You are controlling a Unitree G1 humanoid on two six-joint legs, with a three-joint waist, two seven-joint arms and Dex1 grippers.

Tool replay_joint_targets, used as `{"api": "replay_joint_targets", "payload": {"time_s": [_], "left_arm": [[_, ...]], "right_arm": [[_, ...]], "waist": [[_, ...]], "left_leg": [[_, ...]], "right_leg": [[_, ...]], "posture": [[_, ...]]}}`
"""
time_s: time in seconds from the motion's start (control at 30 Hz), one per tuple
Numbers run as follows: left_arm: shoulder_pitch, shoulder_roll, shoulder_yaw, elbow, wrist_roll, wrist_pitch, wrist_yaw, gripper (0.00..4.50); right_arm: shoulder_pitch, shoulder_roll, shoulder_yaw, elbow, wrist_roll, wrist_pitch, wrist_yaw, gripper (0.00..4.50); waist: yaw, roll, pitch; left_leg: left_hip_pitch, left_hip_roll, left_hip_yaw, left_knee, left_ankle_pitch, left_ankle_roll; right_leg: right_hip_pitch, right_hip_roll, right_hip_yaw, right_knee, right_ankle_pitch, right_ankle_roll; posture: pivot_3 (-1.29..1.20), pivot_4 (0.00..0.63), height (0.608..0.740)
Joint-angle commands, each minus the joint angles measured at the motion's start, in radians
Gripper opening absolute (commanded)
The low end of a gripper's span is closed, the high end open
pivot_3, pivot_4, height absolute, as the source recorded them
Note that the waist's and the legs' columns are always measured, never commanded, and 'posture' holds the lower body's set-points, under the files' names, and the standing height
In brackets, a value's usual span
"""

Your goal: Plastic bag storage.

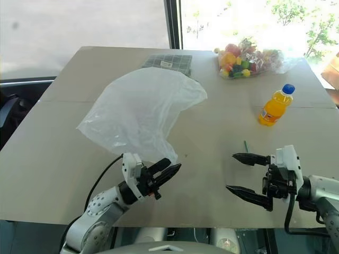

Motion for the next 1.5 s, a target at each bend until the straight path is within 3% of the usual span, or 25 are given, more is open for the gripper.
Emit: {"api": "replay_joint_targets", "payload": {"time_s": [0.03, 0.17, 0.27, 0.3, 0.73, 0.93, 1.1, 1.23, 1.47, 1.5], "left_arm": [[-0.035, -0.022, -0.016, 0.016, 0.008, 0.008, 0.005, 1.77], [-0.080, -0.048, -0.018, 0.068, 0.008, 0.000, -0.014, 1.50], [-0.096, -0.056, -0.013, 0.086, 0.013, -0.004, -0.020, 0.19], [-0.098, -0.058, -0.009, 0.088, 0.013, -0.005, -0.020, 0.09], [0.012, -0.021, 0.057, -0.003, -0.007, -0.006, -0.022, 0.09], [0.125, 0.051, 0.132, -0.109, -0.018, -0.028, -0.049, 0.09], [0.096, 0.052, 0.101, -0.169, -0.085, -0.013, -0.083, 0.09], [0.053, 0.078, 0.054, -0.176, -0.116, 0.062, -0.101, 1.08], [-0.082, 0.028, 0.014, -0.094, -0.096, 0.207, 0.038, 4.34], [-0.095, 0.019, 0.020, -0.086, -0.097, 0.226, 0.062, 4.44]], "right_arm": [[0.002, 0.008, -0.037, -0.013, -0.012, -0.036, -0.004, 4.50], [0.010, 0.026, -0.036, -0.009, -0.029, -0.063, -0.006, 4.50], [0.008, 0.031, -0.033, -0.002, -0.037, -0.075, -0.001, 4.50], [0.007, 0.032, -0.030, 0.002, -0.039, -0.078, 0.000, 4.50], [-0.055, 0.111, -0.057, 0.151, -0.175, -0.094, -0.234, 4.50], [-0.040, 0.118, -0.078, 0.178, -0.138, -0.055, -0.254, 4.50], [-0.035, 0.142, -0.059, 0.209, -0.164, -0.104, -0.220, 4.50], [-0.031, 0.153, -0.065, 0.211, -0.153, -0.121, -0.192, 4.50], [0.013, 0.140, -0.081, 0.136, -0.083, -0.130, -0.097, 4.50], [0.018, 0.134, -0.088, 0.113, -0.060, -0.121, -0.084, 4.50]], "waist": [[0.000, 0.000, 0.000], [0.000, 0.000, 0.000], [0.000, 0.000, 0.000], [0.000, 0.000, 0.000], [-0.001, 0.001, 0.000], [-0.003, 0.001, 0.000], [-0.001, 0.002, 0.001], [-0.002, 0.002, 0.001], [-0.002, 0.002, 0.001], [-0.003, 0.002, 0.001]], "left_leg": [[0.000, 0.000, 0.000, 0.001, 0.000, 0.000], [0.000, 0.000, 0.000, 0.001, 0.000, 0.000], [0.000, 0.000, 0.000, 0.002, 0.000, 0.000], [0.000, 0.000, 0.000, 0.002, 0.000, 0.000], [0.000, 0.001, 0.000, 0.002, 0.000, 0.000], [0.000, 0.001, 0.001, 0.002, 0.000, 0.000], [0.000, 0.001, 0.001, 0.002, 0.000, 0.000], [0.000, 0.001, 0.002, 0.002, 0.000, 0.000], [0.000, 0.001, 0.002, 0.002, 0.000, 0.000], [0.000, 0.001, 0.002, 0.002, 0.000, 0.000]], "right_leg": [[0.000, 0.000, 0.000, 0.000, 0.000, 0.000], [0.000, 0.000, 0.000, 0.001, 0.000, 0.001], [0.000, 0.000, 0.000, 0.002, 0.000, 0.001], [0.000, 0.000, 0.000, 0.002, 0.000, 0.001], [-0.001, -0.004, 0.003, 0.003, 0.000, 0.000], [-0.001, -0.004, 0.005, 0.003, 0.000, 0.000], [-0.002, -0.005, 0.005, 0.003, 0.000, 0.000], [-0.002, -0.006, 0.006, 0.003, 0.000, 0.000], [-0.002, -0.002, 0.005, 0.004, 0.000, 0.000], [-0.002, -0.001, 0.005, 0.004, 0.000, 0.000]], "posture": [[0.00, 0.150, 0.740], [0.00, 0.150, 0.740], [0.00, 0.150, 0.740], [0.00, 0.150, 0.740], [0.00, 0.150, 0.740], [0.00, 0.150, 0.740], [0.00, 0.150, 0.740], [0.00, 0.150, 0.740], [0.00, 0.150, 0.740], [0.00, 0.150, 0.740]]}}
